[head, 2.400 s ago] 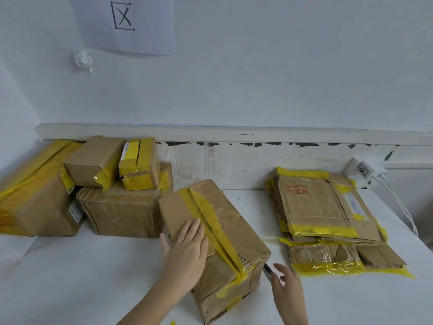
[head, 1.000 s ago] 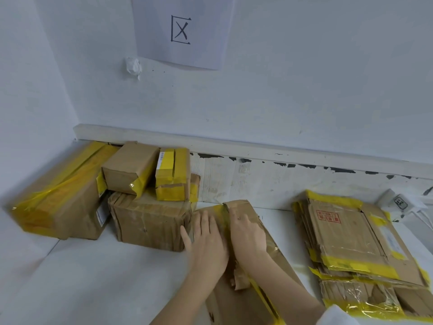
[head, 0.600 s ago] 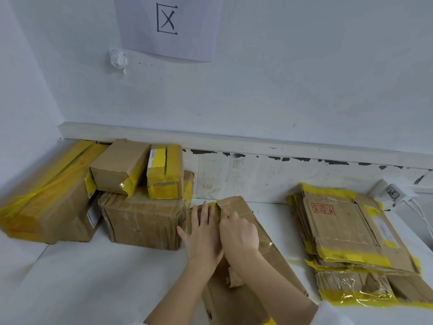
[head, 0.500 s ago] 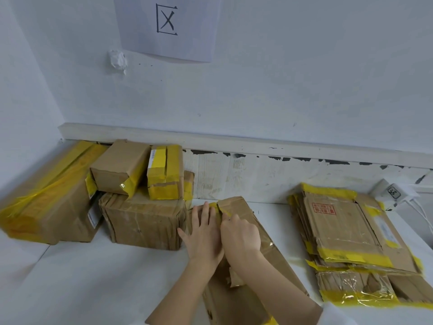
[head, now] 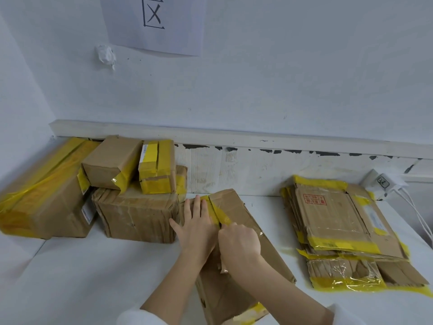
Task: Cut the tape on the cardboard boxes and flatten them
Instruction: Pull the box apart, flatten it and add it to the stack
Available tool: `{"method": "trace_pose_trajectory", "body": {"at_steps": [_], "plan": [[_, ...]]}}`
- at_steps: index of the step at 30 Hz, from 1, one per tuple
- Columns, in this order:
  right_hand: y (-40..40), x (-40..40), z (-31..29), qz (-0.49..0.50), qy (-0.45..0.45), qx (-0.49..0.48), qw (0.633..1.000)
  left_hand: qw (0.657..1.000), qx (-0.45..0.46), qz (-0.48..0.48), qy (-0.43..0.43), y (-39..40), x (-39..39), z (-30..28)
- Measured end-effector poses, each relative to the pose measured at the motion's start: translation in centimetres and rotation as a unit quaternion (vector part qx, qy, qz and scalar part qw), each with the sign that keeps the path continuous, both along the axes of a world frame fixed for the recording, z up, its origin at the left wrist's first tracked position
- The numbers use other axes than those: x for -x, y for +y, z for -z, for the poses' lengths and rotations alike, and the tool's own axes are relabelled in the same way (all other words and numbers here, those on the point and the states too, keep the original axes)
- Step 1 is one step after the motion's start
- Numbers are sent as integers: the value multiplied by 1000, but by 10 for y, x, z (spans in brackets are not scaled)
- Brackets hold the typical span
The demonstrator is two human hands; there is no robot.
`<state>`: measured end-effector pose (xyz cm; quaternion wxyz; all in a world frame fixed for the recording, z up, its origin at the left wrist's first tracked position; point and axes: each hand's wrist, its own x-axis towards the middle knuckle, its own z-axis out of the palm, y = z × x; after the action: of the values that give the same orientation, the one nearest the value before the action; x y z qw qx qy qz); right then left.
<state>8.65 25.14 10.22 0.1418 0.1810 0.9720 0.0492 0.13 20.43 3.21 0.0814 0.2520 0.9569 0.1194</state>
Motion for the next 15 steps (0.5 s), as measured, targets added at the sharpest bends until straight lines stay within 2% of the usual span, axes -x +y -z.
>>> {"method": "trace_pose_trajectory", "body": {"at_steps": [7, 15], "plan": [[-3, -36, -9, -13, -30, 12, 999, 999, 27, -33, -2, 12, 5, -12], [-2, -82, -18, -11, -49, 53, 997, 997, 80, -23, 10, 17, 0, -17]]}}
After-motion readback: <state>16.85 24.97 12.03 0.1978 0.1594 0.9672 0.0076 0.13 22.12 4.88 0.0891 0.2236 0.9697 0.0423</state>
